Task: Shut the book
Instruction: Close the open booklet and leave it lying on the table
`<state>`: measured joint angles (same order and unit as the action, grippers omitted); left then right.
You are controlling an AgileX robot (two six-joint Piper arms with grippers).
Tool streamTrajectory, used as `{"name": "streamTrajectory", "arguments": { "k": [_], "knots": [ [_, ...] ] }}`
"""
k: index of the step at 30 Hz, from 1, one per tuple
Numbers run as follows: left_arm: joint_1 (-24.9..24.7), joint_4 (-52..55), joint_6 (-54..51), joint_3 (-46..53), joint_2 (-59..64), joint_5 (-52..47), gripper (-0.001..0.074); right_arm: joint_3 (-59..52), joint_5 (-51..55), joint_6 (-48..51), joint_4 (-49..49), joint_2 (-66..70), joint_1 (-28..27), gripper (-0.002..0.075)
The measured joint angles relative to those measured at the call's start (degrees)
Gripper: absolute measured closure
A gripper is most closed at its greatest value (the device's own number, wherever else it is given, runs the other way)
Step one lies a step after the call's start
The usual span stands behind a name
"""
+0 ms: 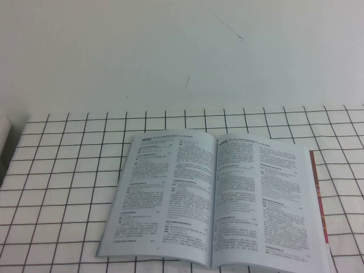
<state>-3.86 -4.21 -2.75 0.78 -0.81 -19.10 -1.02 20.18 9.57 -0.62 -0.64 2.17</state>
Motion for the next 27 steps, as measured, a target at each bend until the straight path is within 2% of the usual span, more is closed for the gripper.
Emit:
{"name": "streamTrajectory", "arguments": {
  "k": [5,18,21,27],
  "knots": [
    [0.0,0.0,0.0,0.0,0.0,0.1,0.0737,-0.1,-1.3,0.0,0.0,0.0,0.0,0.0729],
    [0.0,-0.1,0.0,0.4,0.0,7.2,0.0737,-0.6,-13.3,0.0,0.0,0.0,0.0,0.0729],
    [0.0,-0.1,0.0,0.4,0.0,14.5,0.0737,-0.6,-19.3,0.0,0.0,0.0,0.0,0.0729],
    [0.0,-0.3,0.0,0.4,0.0,38.3,0.0737,-0.6,-43.2,0.0,0.0,0.0,0.0,0.0729]
  ]
}}
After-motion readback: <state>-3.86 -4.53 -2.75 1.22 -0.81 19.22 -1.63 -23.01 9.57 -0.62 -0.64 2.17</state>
